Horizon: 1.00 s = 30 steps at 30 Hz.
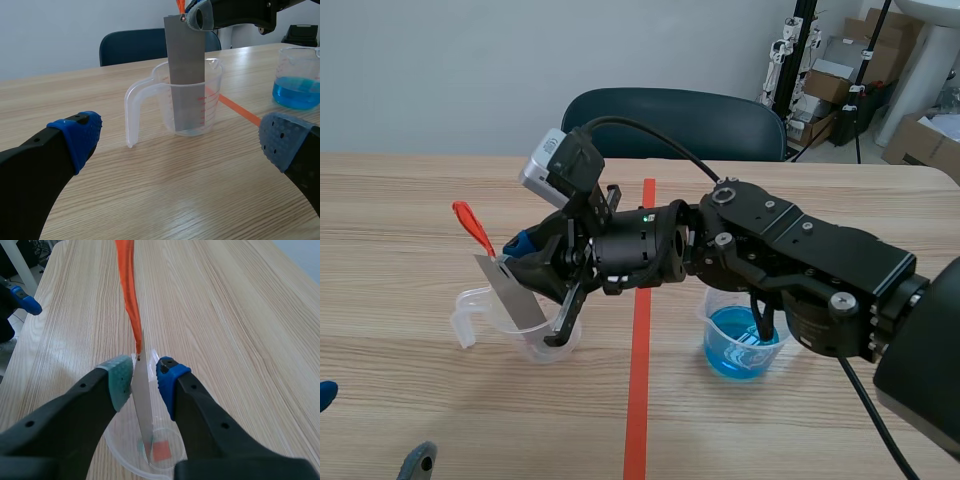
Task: Do the redox reaction experiment. return to the home posture
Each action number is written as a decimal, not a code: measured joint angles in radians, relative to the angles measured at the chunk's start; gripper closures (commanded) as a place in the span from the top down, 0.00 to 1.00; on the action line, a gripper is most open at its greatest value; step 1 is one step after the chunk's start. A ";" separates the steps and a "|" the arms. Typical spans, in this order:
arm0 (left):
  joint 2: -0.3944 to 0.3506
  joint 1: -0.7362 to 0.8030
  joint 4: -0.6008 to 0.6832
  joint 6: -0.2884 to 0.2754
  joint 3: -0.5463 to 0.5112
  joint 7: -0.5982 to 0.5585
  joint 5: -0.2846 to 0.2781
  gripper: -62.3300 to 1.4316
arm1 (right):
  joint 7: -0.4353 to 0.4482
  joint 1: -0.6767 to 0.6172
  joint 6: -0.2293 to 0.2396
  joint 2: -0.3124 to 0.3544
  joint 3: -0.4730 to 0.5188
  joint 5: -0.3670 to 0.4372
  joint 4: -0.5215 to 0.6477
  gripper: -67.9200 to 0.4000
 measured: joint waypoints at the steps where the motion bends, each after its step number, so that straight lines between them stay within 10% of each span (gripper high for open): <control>1: 0.000 0.000 0.000 0.000 0.000 0.000 0.000 1.00 | 0.000 0.000 0.000 0.000 0.000 0.000 0.000 0.50; 6: 0.000 0.000 0.000 0.000 0.000 0.000 0.000 1.00 | 0.000 0.000 -0.035 0.001 0.000 0.001 0.000 1.00; 11: 0.000 0.000 0.000 0.000 0.000 0.000 0.000 1.00 | -0.008 0.000 -0.114 0.003 0.000 0.001 0.000 1.00; 30: 0.000 0.000 0.000 0.000 0.000 0.000 0.000 1.00 | -0.023 0.000 -0.108 0.003 0.000 0.001 0.000 1.00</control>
